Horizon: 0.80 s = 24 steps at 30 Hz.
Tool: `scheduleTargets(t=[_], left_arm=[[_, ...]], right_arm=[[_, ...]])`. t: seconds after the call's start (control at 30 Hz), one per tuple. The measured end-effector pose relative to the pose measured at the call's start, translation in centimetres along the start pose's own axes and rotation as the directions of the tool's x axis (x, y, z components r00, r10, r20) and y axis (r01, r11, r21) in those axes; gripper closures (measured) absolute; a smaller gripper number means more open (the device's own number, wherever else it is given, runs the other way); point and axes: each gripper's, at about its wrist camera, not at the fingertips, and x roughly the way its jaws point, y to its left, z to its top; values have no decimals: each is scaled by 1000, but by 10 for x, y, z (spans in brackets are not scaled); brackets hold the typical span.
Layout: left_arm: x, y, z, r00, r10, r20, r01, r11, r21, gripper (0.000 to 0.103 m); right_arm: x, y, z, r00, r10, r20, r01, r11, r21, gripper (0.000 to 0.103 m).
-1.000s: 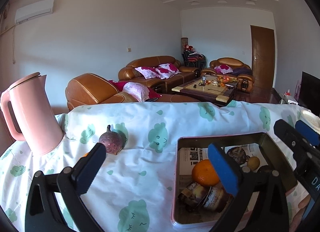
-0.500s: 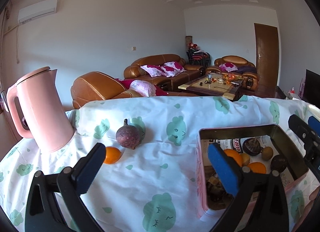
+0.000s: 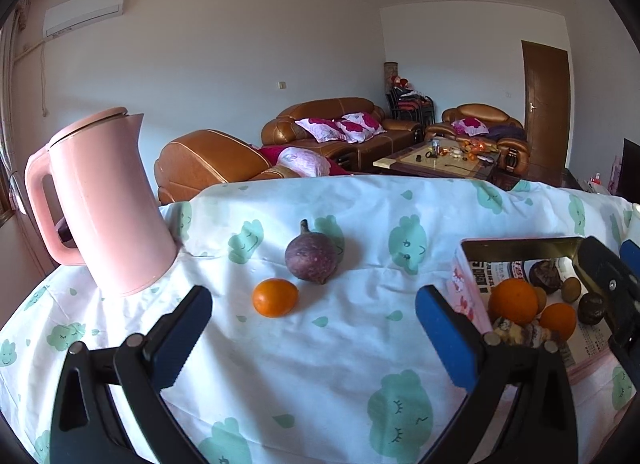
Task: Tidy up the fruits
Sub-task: 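Withdraw both open tools from the tray toward the remaining fruits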
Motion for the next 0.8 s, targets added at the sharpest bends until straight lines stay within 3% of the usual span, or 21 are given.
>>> scheduleTargets(t=[0.27, 0.53, 0.67, 0.8], left_arm=[[18, 59, 1, 996, 84, -23, -85, 996, -41, 0], [51, 128, 3, 969, 224, -106, -235, 966, -106, 0], [62, 154, 2, 956, 249, -156, -273, 949, -159, 0], [65, 163, -2, 950, 257, -178, -289, 939, -186, 0]], right_arm=[[10, 51, -4, 998, 55, -19, -56, 998, -38, 26], [34, 108, -4, 988, 132, -80, -140, 985, -101, 26], [64, 140, -3, 972, 165, -167, -188, 973, -136, 26], [104, 164, 1, 937, 202, -284, -240, 965, -106, 26]])
